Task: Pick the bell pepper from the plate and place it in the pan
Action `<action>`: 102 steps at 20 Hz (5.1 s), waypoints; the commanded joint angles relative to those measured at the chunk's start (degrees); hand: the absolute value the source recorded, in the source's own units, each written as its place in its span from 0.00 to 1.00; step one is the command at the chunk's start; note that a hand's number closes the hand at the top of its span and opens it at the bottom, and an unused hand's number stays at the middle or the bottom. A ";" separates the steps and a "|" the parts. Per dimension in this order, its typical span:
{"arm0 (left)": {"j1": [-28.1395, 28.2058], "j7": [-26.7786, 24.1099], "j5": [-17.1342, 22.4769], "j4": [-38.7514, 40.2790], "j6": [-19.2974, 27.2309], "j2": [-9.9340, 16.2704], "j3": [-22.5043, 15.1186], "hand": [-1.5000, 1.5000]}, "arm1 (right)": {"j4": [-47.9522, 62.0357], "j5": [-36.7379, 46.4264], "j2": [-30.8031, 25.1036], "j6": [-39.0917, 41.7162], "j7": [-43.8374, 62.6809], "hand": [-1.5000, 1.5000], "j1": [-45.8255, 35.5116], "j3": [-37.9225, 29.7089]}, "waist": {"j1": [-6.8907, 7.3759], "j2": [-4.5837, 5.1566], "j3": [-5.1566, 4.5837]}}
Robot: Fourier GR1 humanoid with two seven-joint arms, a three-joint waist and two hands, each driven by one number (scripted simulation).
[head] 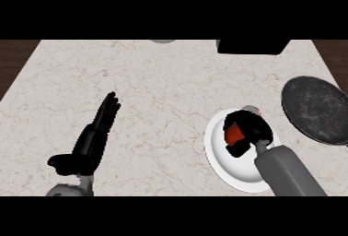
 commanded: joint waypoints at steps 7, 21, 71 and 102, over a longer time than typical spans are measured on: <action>-0.42 3.48 0.16 -2.98 -1.77 -0.15 1.46 0.50 | 0.54 6.29 -0.11 -6.72 -1.40 1.00 1.64 -2.07 | -0.63 1.22 1.00; -0.74 4.20 -2.25 -1.92 -0.23 -2.05 1.91 0.50 | -43.41 14.53 -4.12 -12.47 4.77 1.00 21.88 1.42 | -1.95 0.94 0.98; -1.83 1.99 -4.48 -0.65 -4.05 -5.49 0.39 0.50 | 50.91 -7.57 -20.15 -21.04 -36.50 0.00 -21.23 -42.40 | 3.49 2.87 1.38; 0.40 -0.48 -5.35 0.82 -3.19 -5.77 2.87 0.50 | 52.94 -26.91 -33.74 18.80 -69.01 0.00 -2.72 -56.93 | -0.29 1.70 1.22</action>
